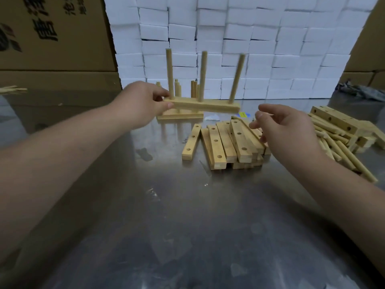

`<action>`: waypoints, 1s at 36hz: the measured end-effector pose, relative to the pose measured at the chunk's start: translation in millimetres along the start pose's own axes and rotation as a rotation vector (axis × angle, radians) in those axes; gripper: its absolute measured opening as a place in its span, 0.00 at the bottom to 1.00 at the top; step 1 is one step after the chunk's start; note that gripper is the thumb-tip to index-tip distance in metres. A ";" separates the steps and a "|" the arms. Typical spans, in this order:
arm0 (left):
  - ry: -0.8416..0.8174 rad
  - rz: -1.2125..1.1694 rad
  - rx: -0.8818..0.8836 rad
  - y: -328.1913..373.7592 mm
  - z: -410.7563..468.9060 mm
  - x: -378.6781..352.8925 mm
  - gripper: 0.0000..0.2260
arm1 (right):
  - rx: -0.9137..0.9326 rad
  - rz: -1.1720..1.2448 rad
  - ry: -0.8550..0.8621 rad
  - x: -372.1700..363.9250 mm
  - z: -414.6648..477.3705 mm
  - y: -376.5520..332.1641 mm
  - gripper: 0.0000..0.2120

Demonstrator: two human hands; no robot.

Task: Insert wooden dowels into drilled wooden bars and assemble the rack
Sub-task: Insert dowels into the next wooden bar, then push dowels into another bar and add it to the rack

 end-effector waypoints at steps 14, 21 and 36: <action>-0.097 0.009 0.235 -92.6 28.1 -63.9 0.17 | 0.055 -0.012 -0.077 -7.2 -10.5 -5.2 0.07; -0.166 0.069 0.266 -103.5 41.9 -82.1 0.15 | 0.065 -0.003 -0.099 -8.9 -11.3 -5.9 0.07; -0.145 0.256 0.354 -109.6 49.7 -81.3 0.14 | 0.099 -0.035 -0.122 -11.8 -14.2 -8.2 0.09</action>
Point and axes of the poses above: each hand's wrist, its own z-axis towards the middle knuckle, its own x-axis out of the back of the hand, y = z × x, the point moved 6 cm from there along z, towards the middle knuckle, and after that the axes turned 12 degrees about -x, right-handed, at the moved point
